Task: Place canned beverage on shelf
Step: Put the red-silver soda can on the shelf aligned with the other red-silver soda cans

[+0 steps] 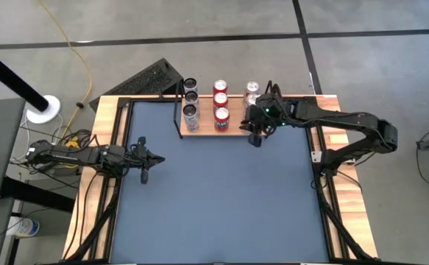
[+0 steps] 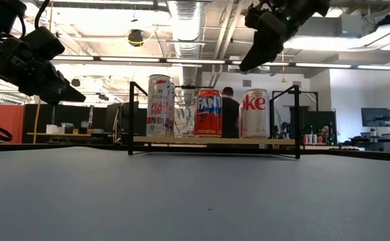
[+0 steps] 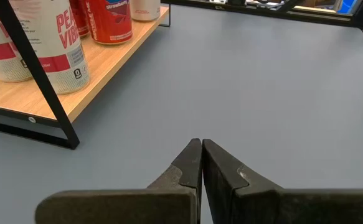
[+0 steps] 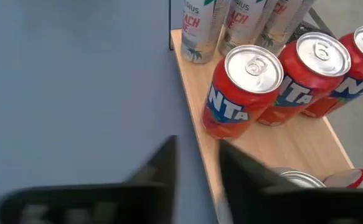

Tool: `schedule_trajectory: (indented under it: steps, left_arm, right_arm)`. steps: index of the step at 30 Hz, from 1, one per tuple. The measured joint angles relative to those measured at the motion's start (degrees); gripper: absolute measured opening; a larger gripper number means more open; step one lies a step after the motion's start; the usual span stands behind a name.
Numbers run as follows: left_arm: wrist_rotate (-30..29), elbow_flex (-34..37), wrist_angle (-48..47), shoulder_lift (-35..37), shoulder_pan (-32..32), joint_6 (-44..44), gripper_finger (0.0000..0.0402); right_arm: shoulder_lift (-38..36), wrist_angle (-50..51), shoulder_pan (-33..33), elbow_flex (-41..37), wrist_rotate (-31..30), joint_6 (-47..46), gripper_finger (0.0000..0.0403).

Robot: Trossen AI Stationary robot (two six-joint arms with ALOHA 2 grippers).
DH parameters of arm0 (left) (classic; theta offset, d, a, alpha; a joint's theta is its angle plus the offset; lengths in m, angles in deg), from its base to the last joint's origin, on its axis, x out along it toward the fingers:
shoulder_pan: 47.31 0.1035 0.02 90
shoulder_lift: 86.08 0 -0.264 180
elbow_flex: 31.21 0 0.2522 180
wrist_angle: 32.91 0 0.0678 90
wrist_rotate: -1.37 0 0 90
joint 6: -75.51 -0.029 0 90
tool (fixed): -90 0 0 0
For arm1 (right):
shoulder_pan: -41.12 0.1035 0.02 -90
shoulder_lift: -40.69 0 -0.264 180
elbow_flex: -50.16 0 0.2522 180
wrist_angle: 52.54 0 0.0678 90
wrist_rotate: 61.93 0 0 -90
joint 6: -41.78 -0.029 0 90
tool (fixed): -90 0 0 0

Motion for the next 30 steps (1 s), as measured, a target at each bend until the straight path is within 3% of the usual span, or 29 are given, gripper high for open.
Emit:
schedule_trajectory:
  steps: [1, 3, 17, 23, 30]
  left_arm:
    - [0.0, 0.0, 0.0, 0.0, 0.0, 0.0, 0.0]
    - [0.0, 0.0, 0.0, 0.0, 0.0, 0.0, 0.0]
    - [0.0, 0.0, 0.0, 0.0, 0.0, 0.0, 0.0]
    - [0.0, 0.0, 0.0, 0.0, 0.0, 0.0, 0.0]
    - [0.0, 0.0, 0.0, 0.0, 0.0, 0.0, 0.0]
  right_arm:
    - [0.3, -0.2, 0.0, 0.0, 0.1, 0.6, 0.0049]
    - [1.0, -0.1, -0.1, 0.0, 0.0, 1.8, 0.0016]
    - [13.4, 3.9, -0.9, 7.5, -5.7, 2.5, 0.0001]
    - [14.9, 8.5, 0.8, 9.6, -15.0, 2.5, 0.0]
    - [14.9, 13.2, 0.3, 9.8, -15.2, 2.1, 0.0]
